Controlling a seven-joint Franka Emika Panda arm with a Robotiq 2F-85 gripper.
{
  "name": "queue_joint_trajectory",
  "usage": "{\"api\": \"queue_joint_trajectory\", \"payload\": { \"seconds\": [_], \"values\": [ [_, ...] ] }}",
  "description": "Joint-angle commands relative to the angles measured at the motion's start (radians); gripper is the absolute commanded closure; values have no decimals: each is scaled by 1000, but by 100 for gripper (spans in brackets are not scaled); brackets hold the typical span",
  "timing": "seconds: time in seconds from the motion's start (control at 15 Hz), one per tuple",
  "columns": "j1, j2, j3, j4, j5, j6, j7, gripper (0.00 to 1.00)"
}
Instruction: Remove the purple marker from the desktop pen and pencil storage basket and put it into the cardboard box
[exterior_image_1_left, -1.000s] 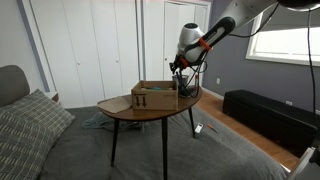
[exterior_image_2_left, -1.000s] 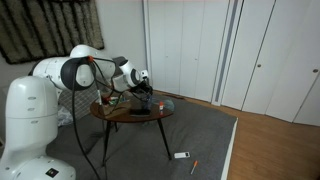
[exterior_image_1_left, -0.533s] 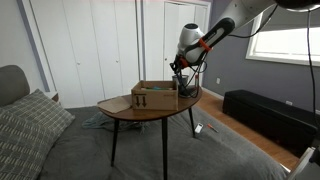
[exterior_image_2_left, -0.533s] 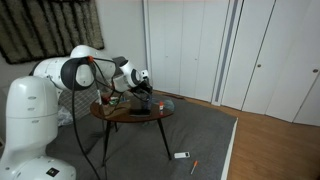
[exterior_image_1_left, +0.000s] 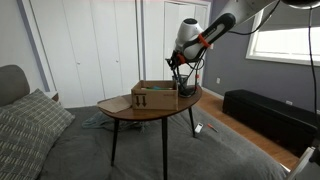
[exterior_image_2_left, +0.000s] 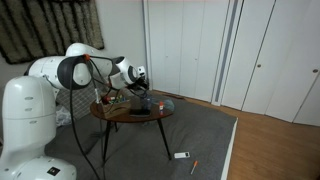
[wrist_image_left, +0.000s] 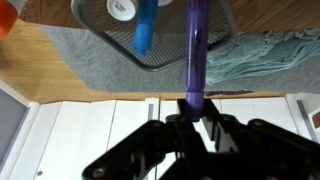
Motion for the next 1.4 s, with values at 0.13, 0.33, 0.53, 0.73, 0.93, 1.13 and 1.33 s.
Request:
{"api": "queue_joint_trajectory", "payload": {
  "seconds": [0.13,0.33,0.53,0.73,0.93,1.13,1.33],
  "values": [
    [47,-88,-23,-17,-68,80,46,95],
    [66,-124,-33,-17,-109,112,57,95],
    [66,-154,2,-42,-67,116,31,95],
    [68,-164,56,-81,-1,103,-2,95],
    [64,-159,135,-125,88,96,-52,95],
    [57,-148,215,-158,182,84,-116,95],
    [52,-143,266,-174,250,51,-161,95]
  ]
}}
